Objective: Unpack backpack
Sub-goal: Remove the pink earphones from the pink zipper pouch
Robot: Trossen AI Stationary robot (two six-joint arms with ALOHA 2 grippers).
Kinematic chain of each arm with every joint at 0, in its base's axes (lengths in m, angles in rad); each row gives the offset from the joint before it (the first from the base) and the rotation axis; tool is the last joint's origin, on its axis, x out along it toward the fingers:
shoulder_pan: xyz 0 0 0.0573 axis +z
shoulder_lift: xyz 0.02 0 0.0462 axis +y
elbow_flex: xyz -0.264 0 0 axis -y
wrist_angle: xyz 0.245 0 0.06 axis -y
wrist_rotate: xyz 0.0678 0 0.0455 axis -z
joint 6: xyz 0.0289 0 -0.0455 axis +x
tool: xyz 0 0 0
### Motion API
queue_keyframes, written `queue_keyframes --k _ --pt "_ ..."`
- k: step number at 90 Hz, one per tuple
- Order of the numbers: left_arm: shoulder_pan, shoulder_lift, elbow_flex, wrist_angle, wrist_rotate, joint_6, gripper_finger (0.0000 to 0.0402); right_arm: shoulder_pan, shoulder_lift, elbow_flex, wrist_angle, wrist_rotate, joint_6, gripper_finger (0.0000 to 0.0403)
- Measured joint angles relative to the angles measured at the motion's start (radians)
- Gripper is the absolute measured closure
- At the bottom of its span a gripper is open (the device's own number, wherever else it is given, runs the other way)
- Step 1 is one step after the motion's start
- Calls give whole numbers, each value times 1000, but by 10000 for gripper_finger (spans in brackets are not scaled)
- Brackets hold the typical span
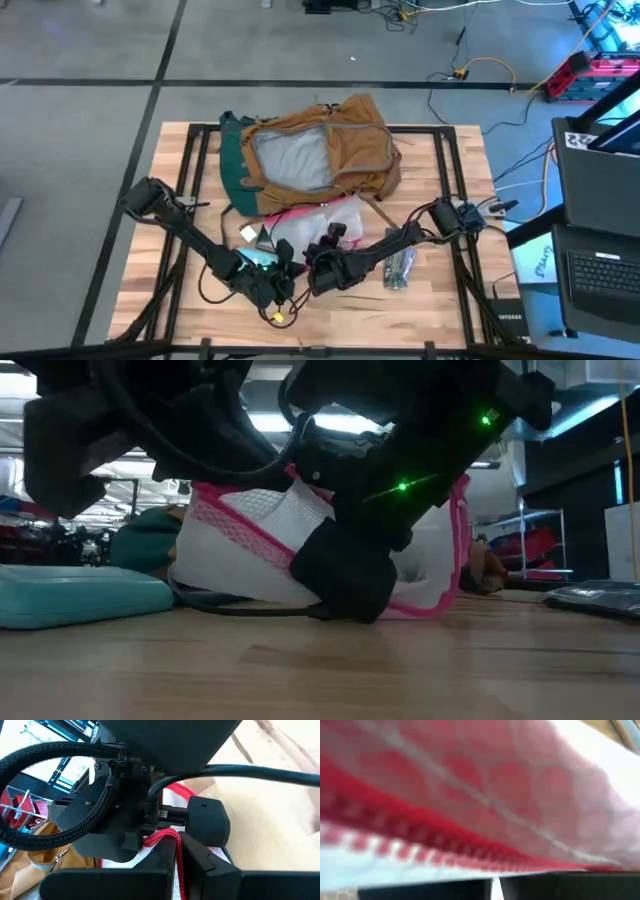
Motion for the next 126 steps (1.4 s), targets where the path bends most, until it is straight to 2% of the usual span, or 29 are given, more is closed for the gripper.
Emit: queue_keyframes --k 11,25,37,63,76,85,100,126 --pt "-1 0 0 -1 4 -6 402 40 4 56 -111 8 16 403" --pt "-3 -1 0 -1 -6 -6 402 70 3 78 -261 24 142 403" --pt "-5 -1 -2 -2 -11 -3 402 76 3 78 -353 -45 237 398" --pt "-5 -1 -2 2 -11 -3 402 76 8 74 -352 -177 219 306" --pt "-5 -1 -2 2 -10 -3 402 77 11 74 -355 -148 211 246" --pt "-5 -1 -2 2 0 0 402 77 13 74 -349 -116 212 219" --pt "-7 -1 -3 2 26 10 402 64 13 74 -340 -97 210 208" --pt "-29 -1 -4 9 35 40 402 43 14 74 -304 -89 185 218"
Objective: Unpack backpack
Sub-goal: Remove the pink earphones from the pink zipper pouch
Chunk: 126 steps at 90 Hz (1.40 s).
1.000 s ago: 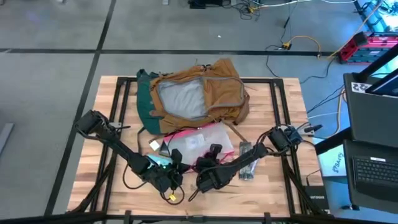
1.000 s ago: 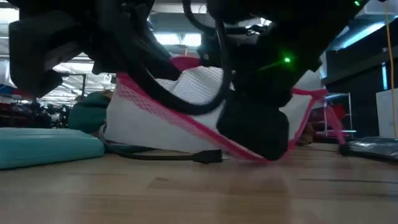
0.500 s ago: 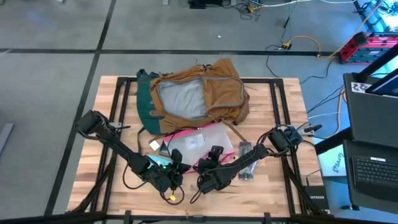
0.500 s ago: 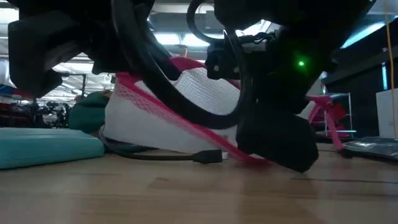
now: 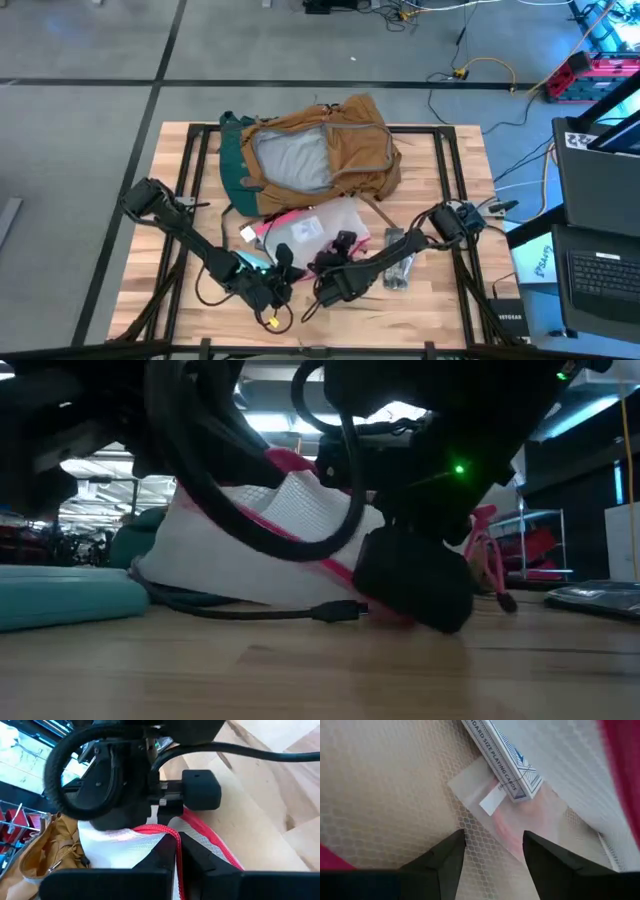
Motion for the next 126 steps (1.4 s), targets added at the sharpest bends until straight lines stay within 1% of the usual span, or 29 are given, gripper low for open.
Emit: queue_keyframes --k 26,33,58,65,78,82,116,126 --pt "-1 0 1 1 8 9 402 -10 1 0 53 35 -25 242" --pt "-1 0 2 1 10 10 402 -16 1 0 69 46 -26 255" --pt "-1 1 2 -1 19 10 402 -51 10 0 90 43 -26 316" --pt "-1 2 2 -1 22 11 402 -59 13 1 90 25 -25 334" --pt "-1 2 2 -5 25 10 402 -65 19 3 89 6 -42 388" --pt "-1 2 2 -6 25 10 402 -65 19 4 86 6 -41 396" --pt "3 2 2 -7 27 4 402 7 25 50 -6 24 -52 402" --pt "7 2 2 -8 27 -2 402 46 27 98 -60 29 -29 403"
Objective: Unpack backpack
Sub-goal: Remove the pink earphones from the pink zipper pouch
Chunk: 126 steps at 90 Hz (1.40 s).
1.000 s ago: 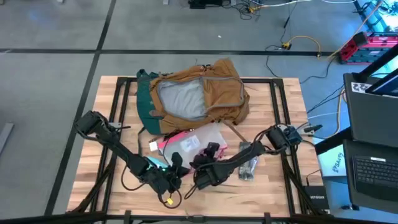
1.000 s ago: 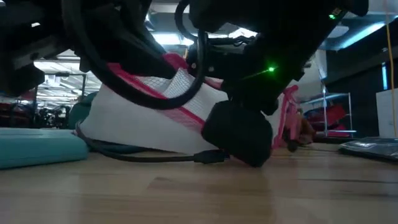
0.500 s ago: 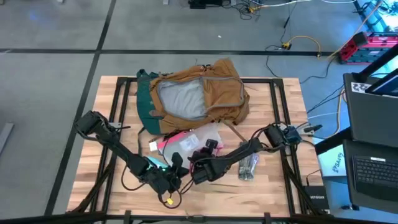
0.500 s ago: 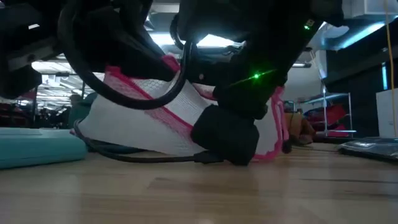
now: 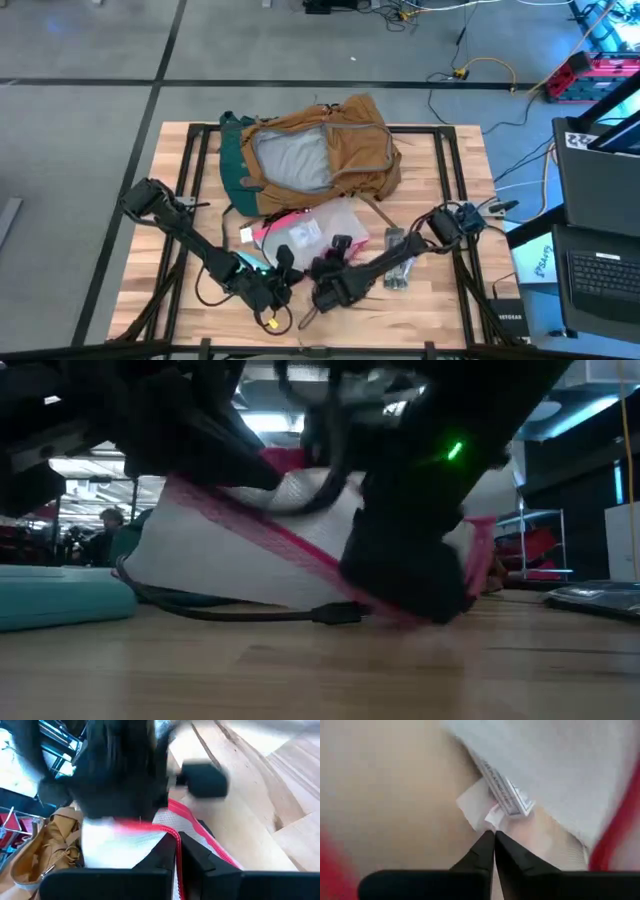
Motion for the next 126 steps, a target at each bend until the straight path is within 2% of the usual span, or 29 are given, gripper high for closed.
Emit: queue_keyframes --k 32,51,84,126 --pt "2 0 0 -7 -1 -6 402 115 -2 135 -177 43 137 403" --pt "2 0 0 -8 -2 -6 402 176 -3 206 -397 61 305 403" --pt "6 0 0 -8 -5 -11 402 255 -17 260 -639 10 543 403" --pt "14 0 0 -26 5 -31 402 264 -19 278 -638 -412 614 403"
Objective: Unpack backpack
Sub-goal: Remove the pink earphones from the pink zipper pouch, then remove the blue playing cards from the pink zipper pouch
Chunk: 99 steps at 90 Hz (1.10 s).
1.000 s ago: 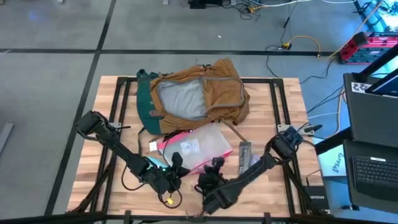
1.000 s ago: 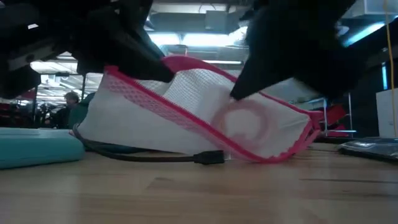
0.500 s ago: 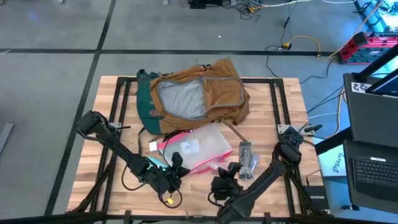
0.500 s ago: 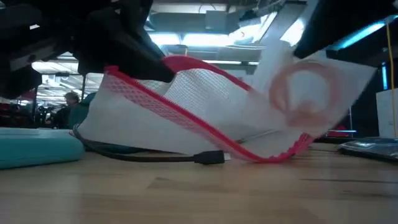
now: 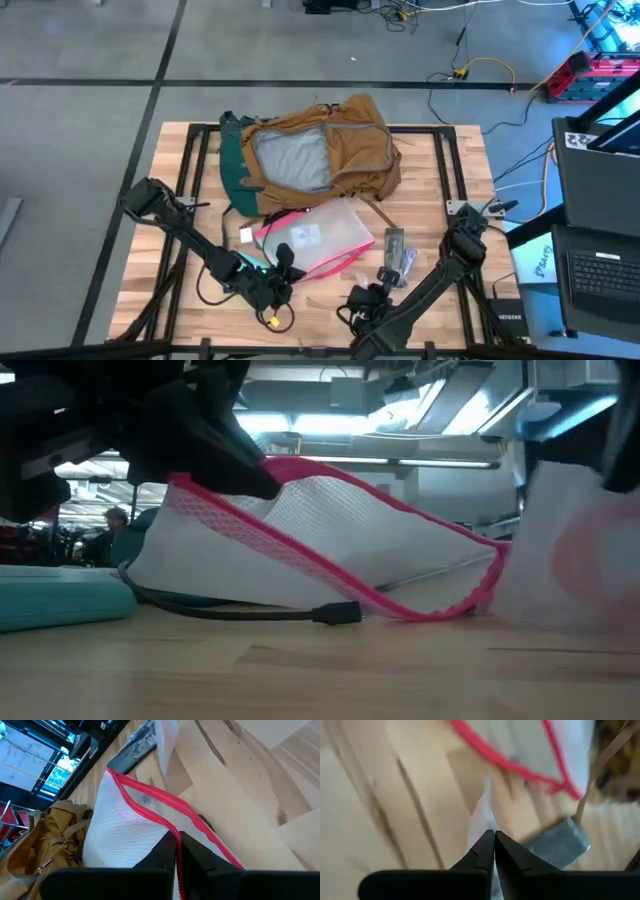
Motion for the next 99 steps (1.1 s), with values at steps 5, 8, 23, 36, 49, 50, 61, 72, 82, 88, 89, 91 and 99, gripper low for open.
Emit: queue_keyframes --k 5,8,23,36,49,50,61,72,82,88,89,91,99 --pt "0 0 0 -1 0 -2 402 0 0 0 1 -38 18 403" --pt "0 0 0 -1 0 -2 402 0 0 0 0 -57 27 403" --pt "0 0 0 -1 1 -3 402 0 1 -67 12 -121 91 402" --pt "0 0 0 -2 1 -6 402 3 2 -170 57 -168 115 399" --pt "0 0 0 -2 1 -8 402 6 2 -260 119 -194 129 391" --pt "0 0 -1 -2 1 -8 402 6 2 -264 128 -193 128 389" --pt "0 0 -1 -2 1 -10 402 6 2 -282 172 -187 124 354" --pt "0 0 -1 -2 1 -11 402 7 2 -280 173 -159 119 303" --pt "0 0 -1 -3 1 -14 402 7 2 -279 172 -140 115 258" --pt "0 0 -1 -3 1 -13 402 7 2 -279 172 -126 111 238" --pt "0 0 -1 -3 1 -13 402 7 2 -279 172 -123 107 236" --pt "0 0 -1 -3 1 -13 402 7 2 -279 173 -118 102 232" --pt "0 0 -1 -3 1 -11 402 6 2 -273 176 -97 98 223"
